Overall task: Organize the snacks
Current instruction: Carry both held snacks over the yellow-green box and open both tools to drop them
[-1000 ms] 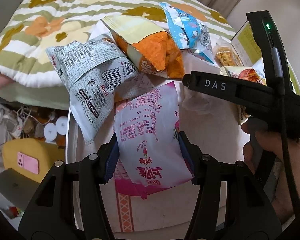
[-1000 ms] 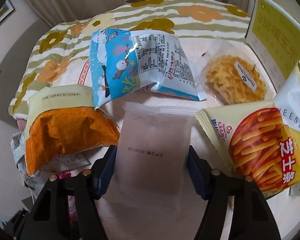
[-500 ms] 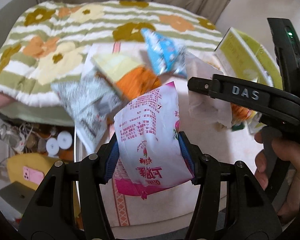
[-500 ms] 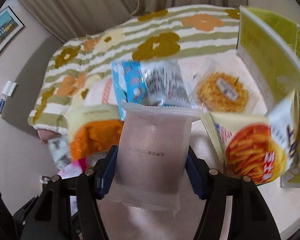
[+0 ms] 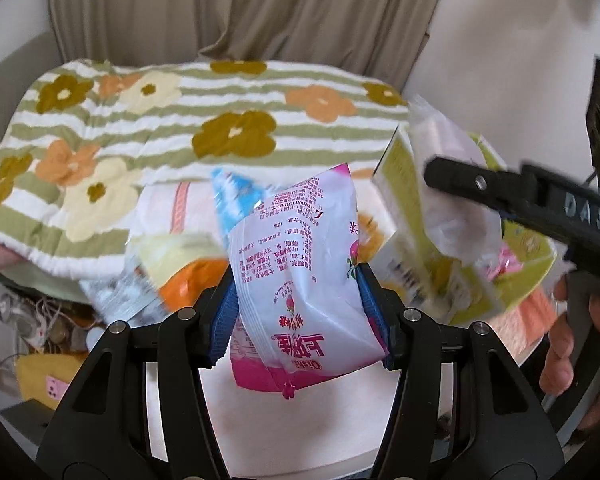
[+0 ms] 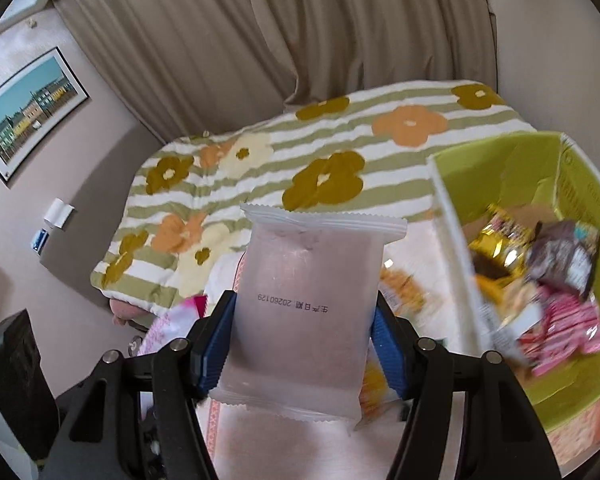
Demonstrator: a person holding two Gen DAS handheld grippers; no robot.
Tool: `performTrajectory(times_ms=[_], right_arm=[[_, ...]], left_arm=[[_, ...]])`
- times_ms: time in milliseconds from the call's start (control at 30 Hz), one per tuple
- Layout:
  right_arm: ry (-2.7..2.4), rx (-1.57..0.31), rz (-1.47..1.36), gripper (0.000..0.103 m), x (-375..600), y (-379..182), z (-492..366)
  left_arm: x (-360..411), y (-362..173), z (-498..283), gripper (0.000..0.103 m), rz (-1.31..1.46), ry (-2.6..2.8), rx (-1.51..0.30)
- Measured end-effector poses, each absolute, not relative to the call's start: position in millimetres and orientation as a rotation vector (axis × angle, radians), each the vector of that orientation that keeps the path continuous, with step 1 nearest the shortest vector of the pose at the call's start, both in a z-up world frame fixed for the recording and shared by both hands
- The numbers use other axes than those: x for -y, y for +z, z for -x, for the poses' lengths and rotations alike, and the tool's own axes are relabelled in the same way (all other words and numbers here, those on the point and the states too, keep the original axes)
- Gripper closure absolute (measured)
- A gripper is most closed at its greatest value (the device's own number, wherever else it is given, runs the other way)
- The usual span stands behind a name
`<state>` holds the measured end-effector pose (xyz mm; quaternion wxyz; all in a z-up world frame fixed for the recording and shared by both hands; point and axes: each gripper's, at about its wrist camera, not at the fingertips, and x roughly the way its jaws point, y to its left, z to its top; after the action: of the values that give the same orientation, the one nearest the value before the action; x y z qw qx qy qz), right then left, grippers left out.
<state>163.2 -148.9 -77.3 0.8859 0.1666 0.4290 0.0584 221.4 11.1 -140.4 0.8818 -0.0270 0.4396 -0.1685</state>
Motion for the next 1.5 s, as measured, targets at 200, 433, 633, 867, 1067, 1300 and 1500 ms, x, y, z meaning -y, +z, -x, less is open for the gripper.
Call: performTrajectory(times_ms=[200,433,633,867,1067,1300,1500], right_arm=[[0.135,-0.881,-0.334,0.043,225.7,-64.8,-162.1],[0.12,-0.889,-0.313,0.043,315.9,-62.4,-166.5],[0.098,-0.921,-0.334,0.043,364.8,-75.5,-175.9],[0.058,-0.939,-0.375,0.043,394.7,-86.3,-185.1],[0.026,-0.951,-0.402,0.043,412.4,-92.3,-194.2],[0.016,-0.976,-0.41,0.043,411.4,-99.7,-200.4],[0.013,-1.019,-0.375,0.043,406.0,-111.6,-206.7]], left_arm=[[66.0,-125.5,-230.9,0.051,0.1,-0.363,-0.891],[154.3,-120.0,-246.6,0.051,0.136,-0.387,-0.884],[209.7,-127.2,-271.9,0.051,0.1,-0.397,-0.935],[253.0,-141.3,-307.4,0.051,0.04,-0.44,-1.003],[282.4,-150.3,-322.7,0.035,-0.069,-0.432,-1.018],[275.9,-147.6,-318.2,0.009,-0.15,-0.416,-0.987],[243.1,-150.9,-308.1,0.009,-0.047,-0.439,-1.026]])
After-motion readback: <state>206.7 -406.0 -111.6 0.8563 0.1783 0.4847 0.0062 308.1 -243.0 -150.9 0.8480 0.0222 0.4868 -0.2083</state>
